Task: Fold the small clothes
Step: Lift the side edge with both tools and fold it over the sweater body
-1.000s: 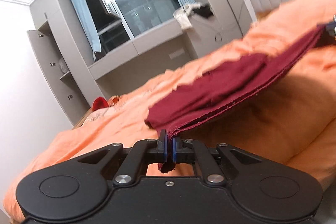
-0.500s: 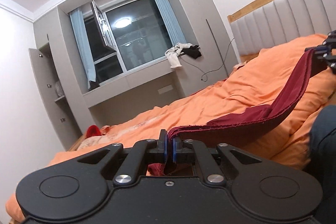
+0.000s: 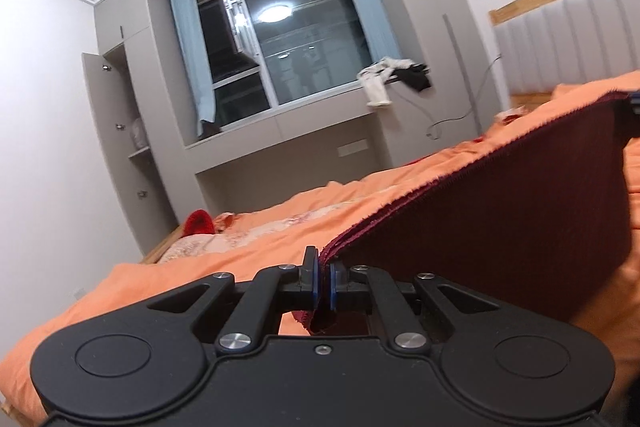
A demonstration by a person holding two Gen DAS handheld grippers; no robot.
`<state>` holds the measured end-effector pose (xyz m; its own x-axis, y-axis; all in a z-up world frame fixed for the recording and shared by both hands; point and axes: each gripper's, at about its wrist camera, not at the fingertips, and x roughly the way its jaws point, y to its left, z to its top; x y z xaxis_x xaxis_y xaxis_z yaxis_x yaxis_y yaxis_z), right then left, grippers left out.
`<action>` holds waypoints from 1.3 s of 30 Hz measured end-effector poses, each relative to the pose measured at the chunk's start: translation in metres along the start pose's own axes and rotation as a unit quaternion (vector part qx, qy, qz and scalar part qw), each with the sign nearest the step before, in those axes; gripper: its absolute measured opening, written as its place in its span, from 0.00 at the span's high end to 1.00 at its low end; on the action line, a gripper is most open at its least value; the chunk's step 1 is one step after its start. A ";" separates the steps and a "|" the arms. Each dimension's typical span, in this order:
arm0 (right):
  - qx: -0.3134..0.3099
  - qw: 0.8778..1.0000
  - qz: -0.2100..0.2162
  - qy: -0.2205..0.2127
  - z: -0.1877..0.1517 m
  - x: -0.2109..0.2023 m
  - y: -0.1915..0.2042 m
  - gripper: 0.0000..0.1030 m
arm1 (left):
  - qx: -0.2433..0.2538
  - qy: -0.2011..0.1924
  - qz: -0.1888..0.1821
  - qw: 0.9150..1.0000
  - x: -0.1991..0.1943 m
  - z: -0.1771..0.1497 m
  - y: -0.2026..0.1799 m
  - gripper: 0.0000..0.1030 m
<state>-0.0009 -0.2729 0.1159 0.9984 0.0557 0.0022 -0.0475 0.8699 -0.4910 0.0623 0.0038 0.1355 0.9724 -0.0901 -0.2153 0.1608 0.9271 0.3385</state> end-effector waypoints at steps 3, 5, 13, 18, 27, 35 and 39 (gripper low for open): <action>0.002 1.000 -0.001 0.012 -0.005 0.051 0.004 0.95 | -0.009 0.019 0.011 1.000 0.057 0.003 -0.002 0.95; 0.000 1.000 -0.001 0.026 -0.012 0.086 0.005 0.95 | -0.024 0.039 0.015 0.999 0.098 0.005 -0.001 0.95; 0.038 0.992 0.052 0.111 -0.063 0.206 0.005 0.95 | -0.047 0.136 0.021 0.989 0.236 -0.008 -0.009 0.94; 0.046 0.986 0.075 0.145 -0.095 0.250 0.008 0.95 | -0.041 0.180 0.019 0.983 0.280 -0.026 -0.011 0.93; 0.047 0.974 0.091 0.200 -0.130 0.278 0.025 0.80 | -0.030 0.237 0.000 0.971 0.310 -0.061 -0.019 0.88; 0.050 0.974 0.077 0.206 -0.133 0.282 0.024 0.44 | -0.075 0.232 -0.006 0.970 0.305 -0.059 -0.005 0.72; 0.058 0.974 0.075 0.206 -0.132 0.280 0.020 0.25 | -0.103 0.220 0.018 0.970 0.299 -0.054 0.007 0.32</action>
<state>0.2820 -0.3043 -0.0082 0.9060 0.0059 -0.4232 -0.1732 0.9176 -0.3578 0.3453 0.0027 0.0238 0.8029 0.0653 -0.5926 0.0473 0.9839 0.1725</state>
